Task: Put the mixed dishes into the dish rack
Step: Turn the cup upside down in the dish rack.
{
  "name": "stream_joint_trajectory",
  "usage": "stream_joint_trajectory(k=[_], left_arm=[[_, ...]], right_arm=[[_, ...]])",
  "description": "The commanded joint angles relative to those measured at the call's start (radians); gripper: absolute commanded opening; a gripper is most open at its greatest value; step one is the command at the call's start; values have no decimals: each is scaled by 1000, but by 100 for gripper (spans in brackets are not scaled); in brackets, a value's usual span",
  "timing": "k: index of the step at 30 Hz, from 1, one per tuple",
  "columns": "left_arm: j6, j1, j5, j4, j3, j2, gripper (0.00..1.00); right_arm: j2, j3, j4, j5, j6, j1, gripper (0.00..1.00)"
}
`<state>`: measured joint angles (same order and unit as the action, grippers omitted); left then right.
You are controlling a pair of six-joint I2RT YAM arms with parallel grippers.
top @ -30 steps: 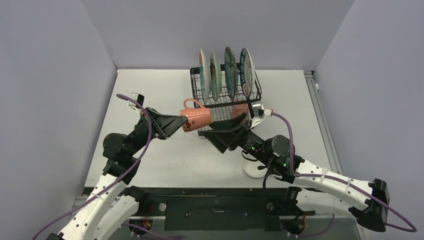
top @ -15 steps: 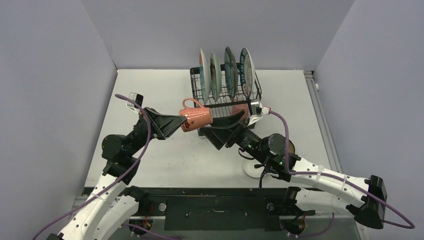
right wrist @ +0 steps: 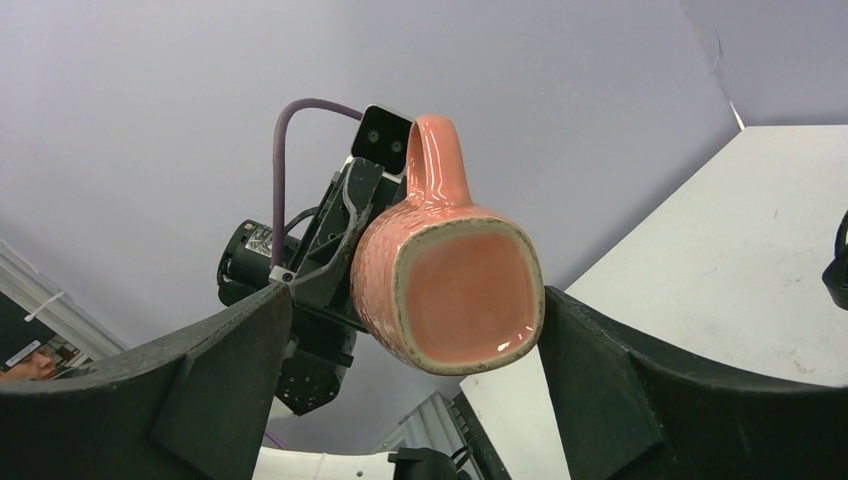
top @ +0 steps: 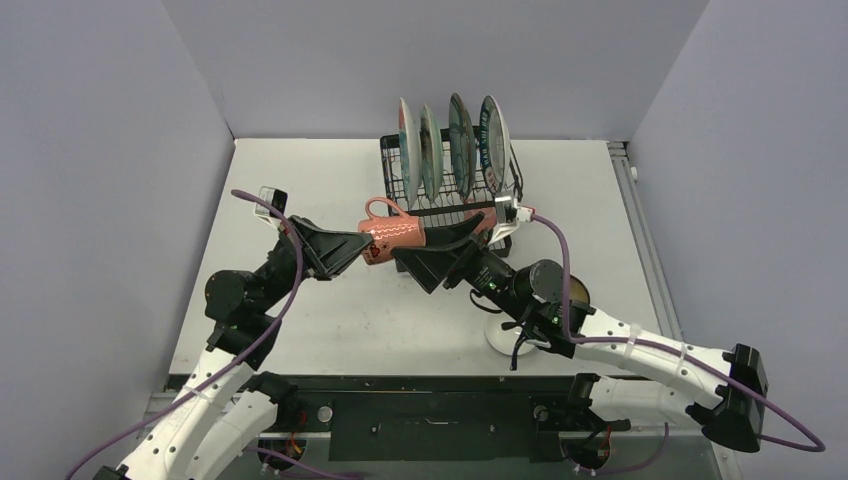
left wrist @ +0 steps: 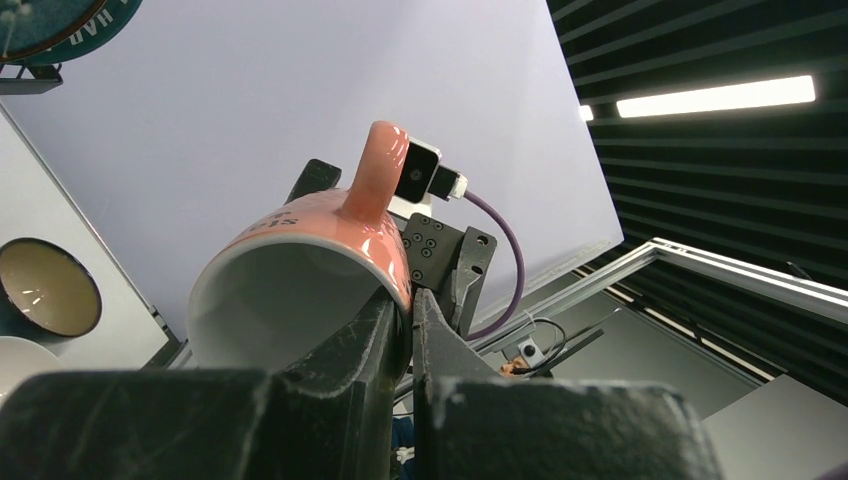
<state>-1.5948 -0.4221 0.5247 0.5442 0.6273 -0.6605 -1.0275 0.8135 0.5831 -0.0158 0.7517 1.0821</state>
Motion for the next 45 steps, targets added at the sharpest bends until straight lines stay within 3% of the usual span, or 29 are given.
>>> stream_joint_trajectory(k=[1,22,36,45], left_arm=[[-16,6,-7,118,5,8,0],[-28,6,9,149,6,-10,0],[-30,6,14,163,-4,-9,0],[-36,6,15,181,-13,-5,0]], right_arm=[[-16,41,78,-33,-11,11,85],[-57,49,148,-40,2,12,72],[-78,40,180,9,12,12,76],[-107,36,238,8,43,12,68]])
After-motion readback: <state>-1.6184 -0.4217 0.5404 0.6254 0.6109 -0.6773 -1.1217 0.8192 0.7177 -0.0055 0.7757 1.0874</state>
